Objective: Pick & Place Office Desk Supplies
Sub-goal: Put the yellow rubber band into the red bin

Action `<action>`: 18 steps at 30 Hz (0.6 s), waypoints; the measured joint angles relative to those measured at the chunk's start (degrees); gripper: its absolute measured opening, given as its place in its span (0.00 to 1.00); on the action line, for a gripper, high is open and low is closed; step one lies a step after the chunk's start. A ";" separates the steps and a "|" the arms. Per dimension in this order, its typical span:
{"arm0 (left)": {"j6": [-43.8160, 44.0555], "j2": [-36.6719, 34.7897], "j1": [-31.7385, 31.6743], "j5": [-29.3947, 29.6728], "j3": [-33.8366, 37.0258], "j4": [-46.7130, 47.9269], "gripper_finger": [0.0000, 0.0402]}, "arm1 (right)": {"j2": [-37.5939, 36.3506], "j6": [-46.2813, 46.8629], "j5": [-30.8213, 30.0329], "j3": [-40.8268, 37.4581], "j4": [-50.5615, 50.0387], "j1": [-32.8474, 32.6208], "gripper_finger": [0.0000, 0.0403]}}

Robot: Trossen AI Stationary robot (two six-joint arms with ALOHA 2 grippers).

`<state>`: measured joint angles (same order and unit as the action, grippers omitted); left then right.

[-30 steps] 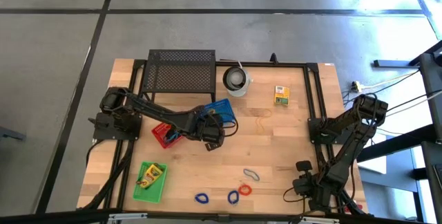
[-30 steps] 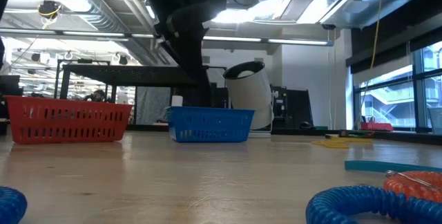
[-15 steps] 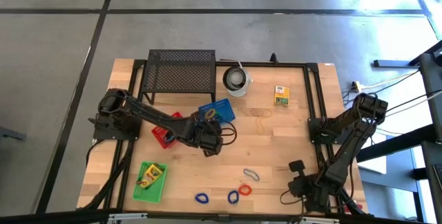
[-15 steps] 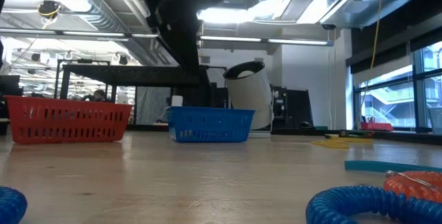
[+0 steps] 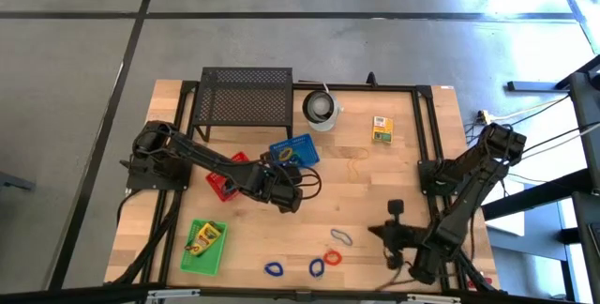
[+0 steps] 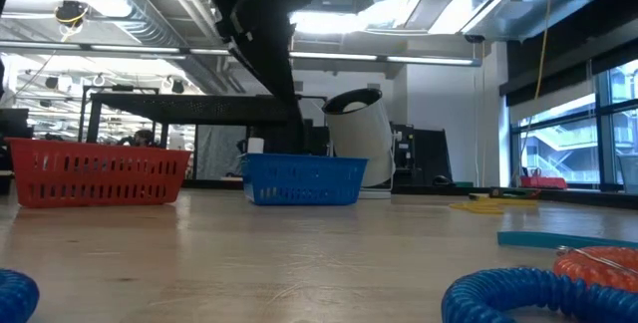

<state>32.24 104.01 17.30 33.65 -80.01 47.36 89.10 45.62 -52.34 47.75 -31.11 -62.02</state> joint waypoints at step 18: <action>-3.48 0.00 3.38 -4.64 0.00 -13.74 0.29 | -0.11 2.79 -2.52 0.13 1.62 18.85 0.02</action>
<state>28.76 104.01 20.68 29.01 -80.01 33.62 88.99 48.41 -54.85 47.88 -29.49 -43.17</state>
